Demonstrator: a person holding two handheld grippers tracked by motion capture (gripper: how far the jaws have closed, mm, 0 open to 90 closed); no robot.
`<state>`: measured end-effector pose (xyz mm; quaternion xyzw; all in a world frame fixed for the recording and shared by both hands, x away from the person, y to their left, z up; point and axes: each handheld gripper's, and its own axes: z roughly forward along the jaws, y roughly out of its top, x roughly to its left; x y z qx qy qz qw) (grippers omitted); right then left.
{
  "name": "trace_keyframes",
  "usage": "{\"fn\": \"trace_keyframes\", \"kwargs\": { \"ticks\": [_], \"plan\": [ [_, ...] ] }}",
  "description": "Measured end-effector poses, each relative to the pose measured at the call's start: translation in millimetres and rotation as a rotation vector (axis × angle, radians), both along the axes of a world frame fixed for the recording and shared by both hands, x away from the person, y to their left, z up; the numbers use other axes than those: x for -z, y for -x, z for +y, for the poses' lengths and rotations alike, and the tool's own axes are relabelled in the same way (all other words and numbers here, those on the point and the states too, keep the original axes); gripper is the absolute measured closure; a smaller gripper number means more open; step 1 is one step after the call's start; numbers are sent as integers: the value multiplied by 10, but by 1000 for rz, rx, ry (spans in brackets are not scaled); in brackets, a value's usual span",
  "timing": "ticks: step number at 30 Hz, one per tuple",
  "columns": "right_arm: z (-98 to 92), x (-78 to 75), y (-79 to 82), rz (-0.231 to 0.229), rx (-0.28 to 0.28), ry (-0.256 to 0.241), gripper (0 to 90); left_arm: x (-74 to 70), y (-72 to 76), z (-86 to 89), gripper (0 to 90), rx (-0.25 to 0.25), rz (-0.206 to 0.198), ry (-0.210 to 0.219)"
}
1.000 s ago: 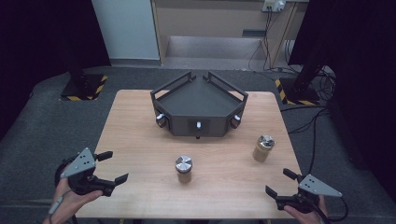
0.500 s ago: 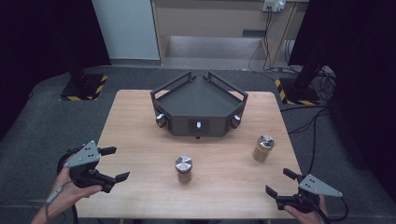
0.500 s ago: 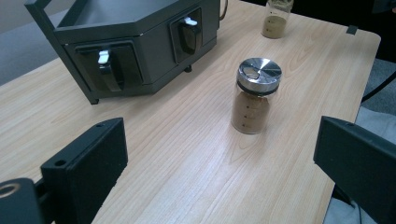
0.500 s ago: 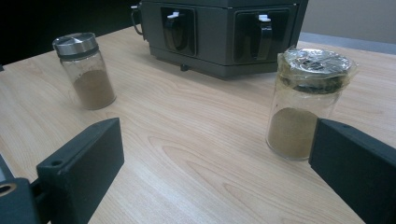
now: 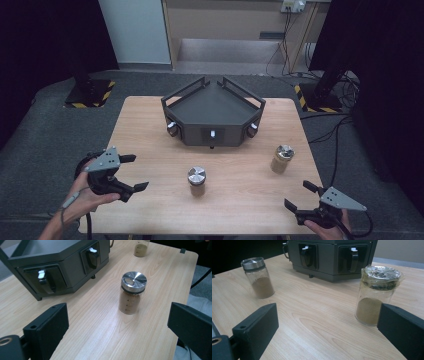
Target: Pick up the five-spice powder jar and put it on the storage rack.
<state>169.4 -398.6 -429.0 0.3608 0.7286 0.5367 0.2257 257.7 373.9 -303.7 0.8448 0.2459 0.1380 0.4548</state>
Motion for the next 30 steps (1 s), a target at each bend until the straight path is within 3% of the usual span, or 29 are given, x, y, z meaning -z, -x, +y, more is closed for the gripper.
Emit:
{"fn": "trace_keyframes", "kwargs": {
  "ticks": [7, 17, 27, 30],
  "plan": [
    [-4, 1, 2, -1, 1, -1, 42, -29, -153, -172, 25, 35, 19, -34],
    [-9, 0, 0, 1, 1, -2, 45, -24, -335, -368, 25, 78, 37, -36],
    [-6, -1, 2, 0, 0, 0, 46, 0, -487, -582, 24, 109, 60, -65],
    [-5, -2, 0, 1, -1, 1, 47, 34, -540, -625, 25, 118, 74, -51]
  ]
}}
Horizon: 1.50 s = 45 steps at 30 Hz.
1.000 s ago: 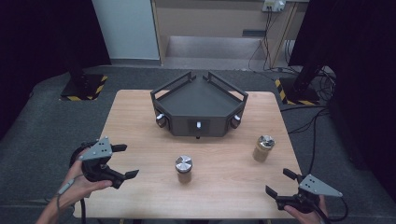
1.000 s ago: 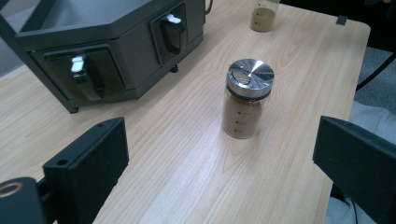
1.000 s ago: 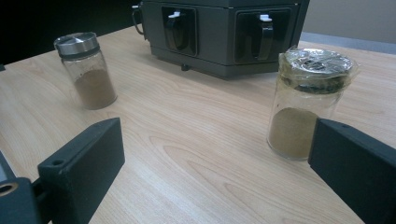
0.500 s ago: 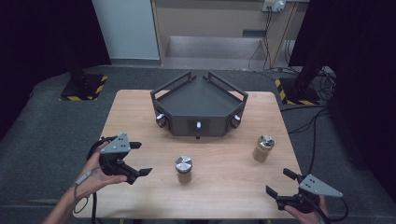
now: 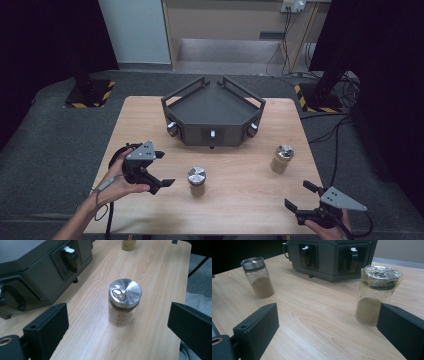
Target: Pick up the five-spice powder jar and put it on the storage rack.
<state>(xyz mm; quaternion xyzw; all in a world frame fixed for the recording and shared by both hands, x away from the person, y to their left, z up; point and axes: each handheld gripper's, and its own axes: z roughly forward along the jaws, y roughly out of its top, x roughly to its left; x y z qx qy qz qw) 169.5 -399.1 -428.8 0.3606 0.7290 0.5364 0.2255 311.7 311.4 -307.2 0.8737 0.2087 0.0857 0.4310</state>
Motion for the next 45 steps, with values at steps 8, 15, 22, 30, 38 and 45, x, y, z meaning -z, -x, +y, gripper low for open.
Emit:
{"fn": "trace_keyframes", "kwargs": {
  "ticks": [8, 15, 22, 30, 38, 45],
  "plan": [
    [-1, -2, 7, -2, 1, 0, 48, 142, -123, -201, 29, 27, 24, -6],
    [-2, -1, 3, -2, 0, 1, 48, 234, -218, -328, 44, 36, 32, -14],
    [-3, 1, 6, -2, 3, 0, 48, 349, -278, -475, 48, 48, 44, -11],
    [-2, -1, 7, -3, 1, 1, 49, 458, -336, -584, 70, 61, 52, -24],
    [-2, -1, 7, -3, 2, 1, 50, 583, -395, -632, 98, 67, 60, -7],
    [-1, -2, 6, -3, 1, 3, 50, 658, -396, -689, 140, 85, 39, -15]
  ]
}}
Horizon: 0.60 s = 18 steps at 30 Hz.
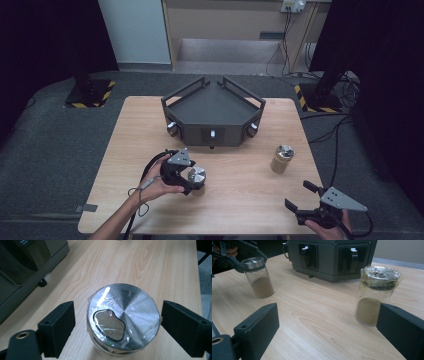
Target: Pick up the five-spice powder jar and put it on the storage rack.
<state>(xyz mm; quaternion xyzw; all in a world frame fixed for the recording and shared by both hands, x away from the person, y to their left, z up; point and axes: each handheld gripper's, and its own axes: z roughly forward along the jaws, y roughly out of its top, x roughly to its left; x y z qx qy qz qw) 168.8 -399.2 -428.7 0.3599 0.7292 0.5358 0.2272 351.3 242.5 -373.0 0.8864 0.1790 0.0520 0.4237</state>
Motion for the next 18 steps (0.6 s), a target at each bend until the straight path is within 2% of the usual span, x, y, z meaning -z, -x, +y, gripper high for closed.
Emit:
{"fn": "trace_keyframes", "kwargs": {
  "ticks": [3, 5, 10, 18],
  "plan": [
    [7, -6, 0, -2, -2, 8, 52, 20, 1, -9, 199, 6, -11, 5],
    [17, -12, -1, -2, -5, 14, 52, 36, -5, 4, 322, 22, -19, 15],
    [18, -13, 0, -3, -5, 17, 52, 38, 5, 9, 335, 23, -27, 18],
    [18, -13, 0, -4, -7, 16, 52, -30, -19, 6, 337, 2, -1, 23]
  ]
}}
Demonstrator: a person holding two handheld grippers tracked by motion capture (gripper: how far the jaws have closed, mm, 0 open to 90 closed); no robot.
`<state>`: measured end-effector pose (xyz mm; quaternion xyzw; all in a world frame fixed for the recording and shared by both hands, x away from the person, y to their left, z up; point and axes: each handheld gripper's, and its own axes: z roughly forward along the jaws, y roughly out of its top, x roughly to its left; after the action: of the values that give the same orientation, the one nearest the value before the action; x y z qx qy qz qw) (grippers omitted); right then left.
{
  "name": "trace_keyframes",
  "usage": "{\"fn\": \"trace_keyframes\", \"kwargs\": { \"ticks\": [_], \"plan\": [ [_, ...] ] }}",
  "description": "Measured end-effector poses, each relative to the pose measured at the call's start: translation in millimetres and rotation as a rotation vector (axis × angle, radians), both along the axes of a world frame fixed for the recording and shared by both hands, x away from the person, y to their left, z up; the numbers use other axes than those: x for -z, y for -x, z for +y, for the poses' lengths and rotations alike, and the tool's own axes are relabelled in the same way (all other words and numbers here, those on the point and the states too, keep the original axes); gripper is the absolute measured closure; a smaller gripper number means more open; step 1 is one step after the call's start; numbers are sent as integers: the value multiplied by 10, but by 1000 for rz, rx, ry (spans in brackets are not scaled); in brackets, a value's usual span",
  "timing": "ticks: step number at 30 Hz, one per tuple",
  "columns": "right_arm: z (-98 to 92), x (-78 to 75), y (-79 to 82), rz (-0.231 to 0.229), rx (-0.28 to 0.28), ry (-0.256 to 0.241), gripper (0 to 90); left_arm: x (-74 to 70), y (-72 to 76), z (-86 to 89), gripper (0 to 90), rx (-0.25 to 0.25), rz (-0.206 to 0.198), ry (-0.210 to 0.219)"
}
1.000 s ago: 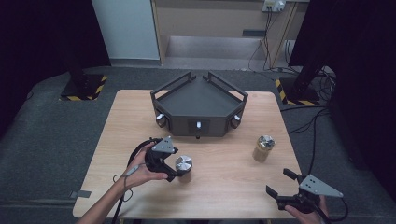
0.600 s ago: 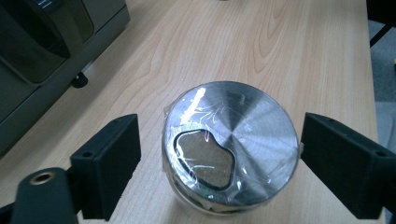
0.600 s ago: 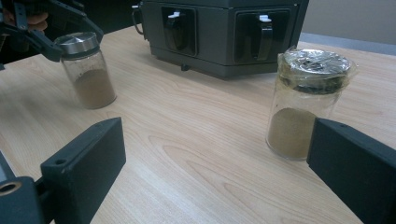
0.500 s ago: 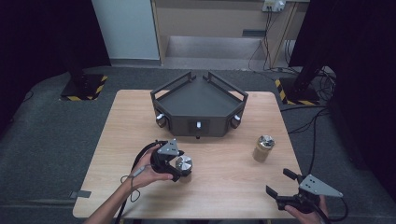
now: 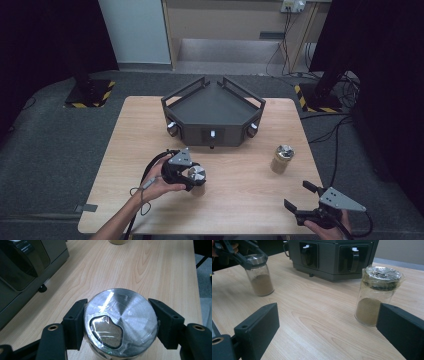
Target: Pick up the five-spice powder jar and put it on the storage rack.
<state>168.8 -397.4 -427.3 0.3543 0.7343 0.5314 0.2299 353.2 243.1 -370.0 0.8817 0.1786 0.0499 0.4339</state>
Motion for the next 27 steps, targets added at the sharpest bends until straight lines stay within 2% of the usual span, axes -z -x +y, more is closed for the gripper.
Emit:
{"fn": "trace_keyframes", "kwargs": {
  "ticks": [6, 12, 17, 24, 27],
  "plan": [
    [-1, -1, 1, -2, -4, 1, 52, -219, -27, -23, 337, 11, -21, -14],
    [-3, 0, -2, 2, -3, -2, 50, -507, -93, -67, 337, 16, -41, -28],
    [-5, 1, -6, 7, -3, -2, 48, -741, -142, -110, 337, 17, -78, -37],
    [-7, 1, -20, 20, -5, -3, 45, -975, -225, -134, 336, 8, -89, -55],
    [-9, 3, -27, 29, -4, -6, 37, -1037, -276, -90, 336, -15, -73, -29]
  ]
}}
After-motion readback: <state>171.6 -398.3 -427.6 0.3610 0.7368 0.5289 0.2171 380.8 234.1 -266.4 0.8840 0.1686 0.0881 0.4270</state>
